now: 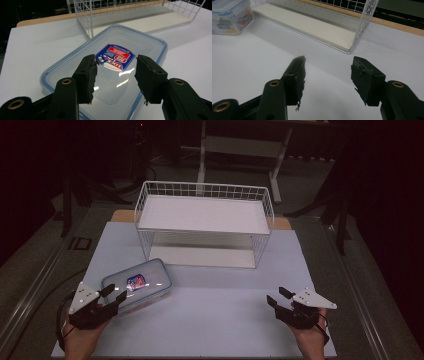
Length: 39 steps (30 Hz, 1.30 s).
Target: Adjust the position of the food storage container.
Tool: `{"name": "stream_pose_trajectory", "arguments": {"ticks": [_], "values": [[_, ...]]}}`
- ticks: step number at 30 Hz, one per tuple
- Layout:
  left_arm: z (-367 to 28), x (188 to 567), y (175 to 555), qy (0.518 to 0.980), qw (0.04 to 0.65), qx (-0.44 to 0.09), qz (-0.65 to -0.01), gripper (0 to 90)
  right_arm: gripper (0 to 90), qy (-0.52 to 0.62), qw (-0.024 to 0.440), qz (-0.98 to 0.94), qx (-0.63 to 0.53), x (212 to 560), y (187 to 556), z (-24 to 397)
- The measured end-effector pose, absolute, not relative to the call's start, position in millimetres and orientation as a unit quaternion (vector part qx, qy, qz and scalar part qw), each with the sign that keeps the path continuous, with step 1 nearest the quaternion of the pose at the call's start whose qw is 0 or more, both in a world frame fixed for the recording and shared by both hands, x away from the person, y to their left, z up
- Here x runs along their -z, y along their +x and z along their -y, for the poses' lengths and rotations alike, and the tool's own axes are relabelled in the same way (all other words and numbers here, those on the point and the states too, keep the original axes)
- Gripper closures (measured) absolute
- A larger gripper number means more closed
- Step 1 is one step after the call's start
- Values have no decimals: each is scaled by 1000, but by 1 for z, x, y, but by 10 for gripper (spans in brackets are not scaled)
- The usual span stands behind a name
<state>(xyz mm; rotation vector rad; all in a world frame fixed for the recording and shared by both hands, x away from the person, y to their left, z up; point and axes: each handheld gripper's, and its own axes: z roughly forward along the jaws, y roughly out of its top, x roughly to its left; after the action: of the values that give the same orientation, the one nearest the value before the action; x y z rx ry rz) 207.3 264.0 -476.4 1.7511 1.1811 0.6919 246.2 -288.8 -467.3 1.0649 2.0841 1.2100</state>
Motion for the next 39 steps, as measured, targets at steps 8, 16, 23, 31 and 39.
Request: {"name": "stream_pose_trajectory", "arguments": {"ticks": [8,16,23,31,39], "values": [[-275,477,208,698,439,-278,-493,611,435,393,249,-766,-443,468,247,288],[-296,480,217,671,425,-276,-541,768,433,393,246,-768,-441,470,249,287],[-312,484,220,657,409,-278,-569,898,433,390,245,-771,-440,471,249,285],[-316,492,230,653,381,-266,-598,899,434,393,242,-767,-445,471,250,287],[-315,496,240,654,367,-264,-607,900,435,395,239,-768,-443,472,250,286]]}}
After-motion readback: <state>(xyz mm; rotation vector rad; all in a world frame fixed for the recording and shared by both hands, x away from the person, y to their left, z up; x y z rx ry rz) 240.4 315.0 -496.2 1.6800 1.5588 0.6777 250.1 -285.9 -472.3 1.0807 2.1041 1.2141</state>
